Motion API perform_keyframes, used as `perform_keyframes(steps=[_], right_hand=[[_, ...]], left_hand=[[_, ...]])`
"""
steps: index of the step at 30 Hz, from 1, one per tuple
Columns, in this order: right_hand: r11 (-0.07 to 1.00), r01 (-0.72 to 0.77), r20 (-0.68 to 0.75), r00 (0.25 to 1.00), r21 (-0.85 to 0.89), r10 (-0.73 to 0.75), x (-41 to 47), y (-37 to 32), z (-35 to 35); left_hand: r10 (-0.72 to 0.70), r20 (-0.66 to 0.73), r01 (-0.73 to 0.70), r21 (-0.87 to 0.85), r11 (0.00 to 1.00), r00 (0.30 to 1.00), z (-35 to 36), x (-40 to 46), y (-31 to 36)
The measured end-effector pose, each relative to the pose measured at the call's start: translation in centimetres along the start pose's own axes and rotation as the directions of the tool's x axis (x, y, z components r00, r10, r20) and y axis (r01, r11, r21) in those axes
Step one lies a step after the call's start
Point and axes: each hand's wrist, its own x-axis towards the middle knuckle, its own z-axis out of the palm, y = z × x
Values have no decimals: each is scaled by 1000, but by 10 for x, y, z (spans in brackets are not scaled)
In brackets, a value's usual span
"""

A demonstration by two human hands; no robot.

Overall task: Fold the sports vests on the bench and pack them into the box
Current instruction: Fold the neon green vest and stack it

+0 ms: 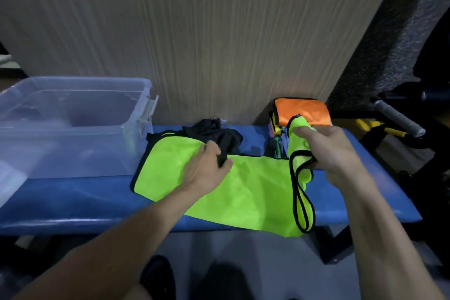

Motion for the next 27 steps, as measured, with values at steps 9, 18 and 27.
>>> perform_keyframes(steps=[9,18,27], right_hand=[[997,52,113,992,-52,-46,-3,-14,77],[957,182,244,962,-226,-125,-2,-20,170],[969,178,455,886,-171,-82,-15,-28,255]], left_hand=[[-81,81,83,-19,996,993,-7,28,-4],[99,107,-93,-51,994,989,-70,20,-62],[-252,68,249,-529,811,965,-83,14,-99]])
